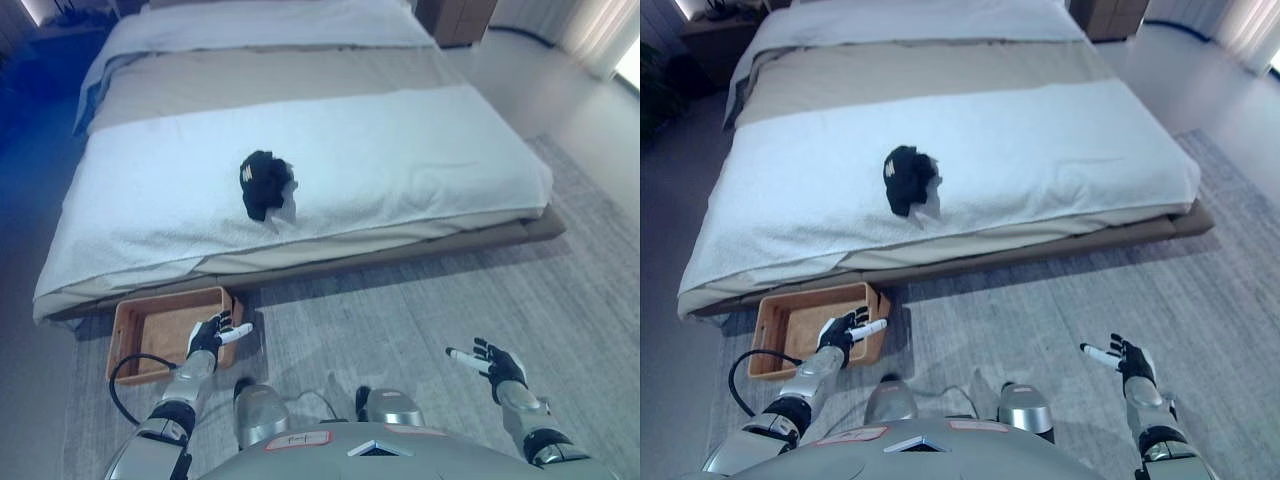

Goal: Put the clothes on the bed into the basket.

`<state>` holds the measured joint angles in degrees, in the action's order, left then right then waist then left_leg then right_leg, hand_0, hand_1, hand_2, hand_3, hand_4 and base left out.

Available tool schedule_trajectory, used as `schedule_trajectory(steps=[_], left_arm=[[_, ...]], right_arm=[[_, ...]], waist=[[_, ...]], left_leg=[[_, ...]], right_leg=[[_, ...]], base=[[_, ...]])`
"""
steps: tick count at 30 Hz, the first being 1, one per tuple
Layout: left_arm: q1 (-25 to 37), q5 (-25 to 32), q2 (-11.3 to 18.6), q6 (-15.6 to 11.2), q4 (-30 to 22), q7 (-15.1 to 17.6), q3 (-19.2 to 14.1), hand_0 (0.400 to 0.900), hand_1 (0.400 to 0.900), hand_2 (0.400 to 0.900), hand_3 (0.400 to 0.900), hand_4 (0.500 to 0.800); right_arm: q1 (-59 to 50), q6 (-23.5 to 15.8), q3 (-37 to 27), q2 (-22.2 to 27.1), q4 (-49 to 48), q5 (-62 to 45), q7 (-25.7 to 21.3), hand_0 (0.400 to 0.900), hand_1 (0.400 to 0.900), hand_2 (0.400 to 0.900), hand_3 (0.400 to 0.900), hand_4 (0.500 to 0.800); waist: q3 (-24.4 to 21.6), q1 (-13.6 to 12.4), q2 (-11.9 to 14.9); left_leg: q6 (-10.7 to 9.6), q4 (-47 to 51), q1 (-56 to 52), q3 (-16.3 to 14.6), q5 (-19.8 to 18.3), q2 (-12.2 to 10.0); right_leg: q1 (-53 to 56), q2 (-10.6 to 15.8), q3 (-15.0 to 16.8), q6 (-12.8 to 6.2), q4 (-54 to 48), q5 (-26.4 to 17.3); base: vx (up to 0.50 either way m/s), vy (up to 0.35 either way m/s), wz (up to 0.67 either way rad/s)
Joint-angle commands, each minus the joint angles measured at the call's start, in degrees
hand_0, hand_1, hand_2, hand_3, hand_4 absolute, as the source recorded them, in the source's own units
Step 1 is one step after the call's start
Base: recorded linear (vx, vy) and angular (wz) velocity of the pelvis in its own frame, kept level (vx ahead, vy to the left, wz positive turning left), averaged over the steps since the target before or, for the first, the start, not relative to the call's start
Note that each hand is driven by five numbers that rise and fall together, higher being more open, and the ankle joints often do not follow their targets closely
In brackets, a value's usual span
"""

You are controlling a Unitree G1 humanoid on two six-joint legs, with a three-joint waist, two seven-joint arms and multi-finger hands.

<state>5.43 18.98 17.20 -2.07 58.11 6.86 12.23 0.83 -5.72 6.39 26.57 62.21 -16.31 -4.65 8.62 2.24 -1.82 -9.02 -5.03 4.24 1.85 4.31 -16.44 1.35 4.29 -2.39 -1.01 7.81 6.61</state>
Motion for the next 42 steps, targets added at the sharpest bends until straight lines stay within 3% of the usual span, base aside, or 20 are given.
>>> schedule_trajectory(steps=[1,3,4,6,7,8,9,12,15,21,23,24,25,29,31,33,37,41,42], left_arm=[[5.4,2.4,4.2,-4.5,-1.4,2.4,-0.9,0.900,0.900,0.900,0.900,0.800],[5.7,3.4,4.6,-5.2,-1.8,3.1,-1.0,0.900,0.900,0.900,0.900,0.800],[5.7,3.4,4.6,-5.2,-1.8,3.1,-1.0,0.900,0.900,0.900,0.900,0.800],[6.1,3.8,5.6,-5.6,-2.7,3.8,-1.0,0.900,0.900,0.900,0.900,0.800],[6.1,3.8,5.6,-5.5,-2.7,3.8,-1.0,0.900,0.900,0.900,0.900,0.800],[6.9,3.7,6.4,-5.8,-3.6,4.0,-0.7,0.900,0.900,0.900,0.900,0.800],[6.9,3.7,6.5,-5.8,-3.6,4.0,-0.7,0.900,0.900,0.900,0.900,0.800],[8.2,3.9,9.0,-6.3,-6.5,5.1,-0.4,0.900,0.900,0.900,0.900,0.800],[9.2,3.6,10.3,-6.7,-8.1,5.8,-0.2,0.900,0.900,0.900,0.900,0.800],[12.7,5.0,11.7,-7.7,-9.4,7.9,-0.2,0.900,0.900,0.900,0.900,0.800],[13.5,5.3,12.3,-7.7,-10.0,8.6,-0.3,0.900,0.900,0.900,0.900,0.800],[13.5,5.3,12.3,-7.7,-10.0,8.6,-0.3,0.900,0.900,0.900,0.900,0.800],[13.9,5.2,12.1,-7.5,-9.4,8.5,0.2,0.900,0.900,0.900,0.900,0.800],[13.9,5.1,11.8,-7.0,-9.4,8.1,0.3,0.900,0.900,0.900,0.900,0.800],[13.4,5.1,11.8,-6.8,-9.4,7.8,-0.5,0.900,0.900,0.900,0.900,0.800],[13.1,5.1,11.6,-6.7,-9.2,7.5,-0.6,0.900,0.900,0.900,0.900,0.800],[13.2,5.0,10.6,-7.1,-6.5,7.1,-0.5,0.900,0.900,0.900,0.900,0.800],[14.3,3.4,10.3,-7.3,-5.1,6.4,0.2,0.900,0.900,0.900,0.900,0.800],[14.3,2.5,10.4,-7.2,-5.0,6.0,0.3,0.900,0.900,0.900,0.900,0.800]], right_arm=[[-3.4,-3.8,0.7,1.0,-3.0,-1.1,-1.3,0.900,0.900,0.900,0.900,0.800],[-4.2,-3.7,1.1,1.1,-3.1,-1.2,-1.4,0.900,0.900,0.900,0.900,0.800],[-4.2,-3.7,1.1,1.1,-3.1,-1.2,-1.4,0.900,0.900,0.900,0.900,0.800],[-5.0,-3.3,1.8,0.1,-3.4,-1.1,-1.3,0.900,0.900,0.900,0.900,0.800],[-4.9,-3.3,1.8,0.0,-3.4,-1.1,-1.3,0.900,0.900,0.900,0.900,0.800],[-4.8,-3.2,1.4,-0.8,-3.6,-1.3,-1.3,0.900,0.900,0.900,0.900,0.800],[-4.8,-3.2,1.4,-0.9,-3.6,-1.3,-1.3,0.900,0.900,0.900,0.900,0.800],[-6.4,-3.0,2.1,-2.3,-5.7,-2.2,-1.5,0.900,0.900,0.900,0.900,0.800],[-7.4,-3.3,2.9,-2.6,-6.9,-2.7,-1.7,0.900,0.900,0.900,0.900,0.800],[-10.3,-4.1,3.2,-1.6,-11.3,-3.8,-3.0,0.900,0.900,0.900,0.900,0.800],[-12.1,-4.1,4.3,-1.6,-11.7,-3.9,-3.5,0.900,0.900,0.900,0.900,0.800],[-12.1,-4.1,4.2,-1.6,-11.7,-3.9,-3.5,0.900,0.900,0.900,0.900,0.800],[-13.0,-4.0,4.8,-1.5,-10.5,-3.7,-3.5,0.900,0.900,0.900,0.900,0.800],[-13.3,-3.9,4.9,-1.5,-8.7,-4.1,-3.2,0.900,0.900,0.900,0.900,0.800],[-13.0,-3.5,5.1,-2.1,-7.4,-4.0,-3.0,0.900,0.900,0.900,0.900,0.800],[-12.8,-3.4,5.0,-2.1,-6.8,-3.8,-2.7,0.900,0.900,0.900,0.900,0.800],[-12.1,-3.3,3.8,-1.6,-4.7,-3.1,-2.1,0.900,0.900,0.900,0.900,0.800],[-9.3,-3.5,2.3,-1.3,-4.0,-3.7,-1.3,0.900,0.900,0.900,0.900,0.800],[-8.3,-3.5,1.5,-1.4,-3.6,-4.0,-1.0,0.900,0.900,0.900,0.900,0.800]], waist=[[0.0,-1.9,1.8],[-0.9,-2.8,0.9],[-0.9,-2.8,0.9],[-2.4,-3.8,1.2],[-2.4,-3.8,1.3],[-2.7,-4.5,2.4],[-2.8,-4.5,2.5],[-2.8,-5.5,5.0],[-2.9,-6.0,6.4],[-2.8,-7.4,9.3],[-2.1,-8.8,10.4],[-2.0,-8.9,10.5],[-1.3,-9.5,10.3],[0.2,-9.0,9.3],[1.5,-9.0,8.7],[1.5,-8.5,8.5],[3.0,-5.3,7.2],[4.0,-0.3,8.2],[3.9,0.9,9.3]], left_leg=[[-1.5,4.4,9.3,-1.2,9.4,-4.4],[-2.0,4.0,9.4,-0.9,9.7,-4.2],[-1.9,4.0,9.3,-1.0,9.7,-4.1],[-1.5,1.9,8.9,-1.2,8.6,-2.2],[-1.4,1.8,8.9,-1.2,8.6,-2.1],[-0.7,-1.8,10.7,-3.0,7.2,-0.5],[-0.6,-1.9,10.9,-3.1,7.0,-0.4],[0.2,-3.8,13.7,-5.6,5.9,0.7],[0.5,-5.2,16.5,-5.9,5.5,1.0],[1.3,-9.3,23.5,-7.3,3.8,3.3],[3.2,-11.4,23.3,-7.5,0.1,4.4],[3.3,-11.5,23.3,-7.6,0.0,4.4],[5.3,-12.2,21.8,-7.3,-2.7,6.6],[8.7,-11.3,18.1,-6.5,-5.1,10.6],[11.0,-11.0,13.8,-7.1,-7.6,13.6],[11.1,-10.3,12.4,-7.0,-7.9,14.1],[10.1,-9.3,8.0,-4.7,-9.5,15.1],[8.8,-8.0,2.5,0.5,-12.4,17.2],[8.9,-9.0,1.3,2.3,-13.7,18.7]], right_leg=[[6.0,-1.2,-1.5,-4.26,3.9,4.1],[8.0,1.5,0.1,-5.64,3.4,5.9],[8.0,1.6,0.1,-5.66,3.4,5.9],[10.8,5.9,1.2,-7.80,2.2,6.5],[10.8,6.1,1.2,-7.85,2.2,6.5],[11.0,9.3,0.8,-9.65,2.3,4.5],[10.9,9.4,0.8,-9.73,2.3,4.5],[7.7,12.8,0.7,-12.05,2.2,-1.5],[7.1,13.2,-0.3,-12.49,0.6,-2.1],[6.3,15.5,-3.6,-13.48,-3.0,-9.8],[4.9,17.7,-4.4,-13.46,-1.0,-13.9],[4.9,17.8,-4.3,-13.52,-1.0,-13.9],[2.7,19.6,-4.1,-12.09,4.3,-18.4],[-2.3,19.5,-0.6,-9.50,14.3,-23.6],[-5.4,21.6,-1.9,-9.25,19.8,-26.2],[-6.6,21.6,-2.5,-8.97,19.0,-25.7],[-12.1,19.0,-2.2,-9.61,13.3,-22.3],[-15.8,13.9,5.6,-11.38,-1.3,-19.7],[-17.1,13.0,8.2,-12.13,-4.5,-20.8]], base=[[0.24,0.271,-0.37],[0.22,0.265,-0.37],[0.24,0.291,-0.35],[0.25,0.296,-0.26],[0.24,0.265,0.04],[0.16,0.175,0.07],[0.22,0.235,0.00],[0.09,0.185,-0.15],[0.04,0.053,0.11],[0.06,0.096,0.17],[0.12,0.150,-0.08],[0.18,0.309,0.04],[0.14,0.310,0.16],[0.15,0.317,0.20],[0.30,0.355,0.21],[0.25,0.104,0.19],[0.28,-0.023,0.64],[0.34,-0.097,1.00],[0.34,-0.068,0.95]])
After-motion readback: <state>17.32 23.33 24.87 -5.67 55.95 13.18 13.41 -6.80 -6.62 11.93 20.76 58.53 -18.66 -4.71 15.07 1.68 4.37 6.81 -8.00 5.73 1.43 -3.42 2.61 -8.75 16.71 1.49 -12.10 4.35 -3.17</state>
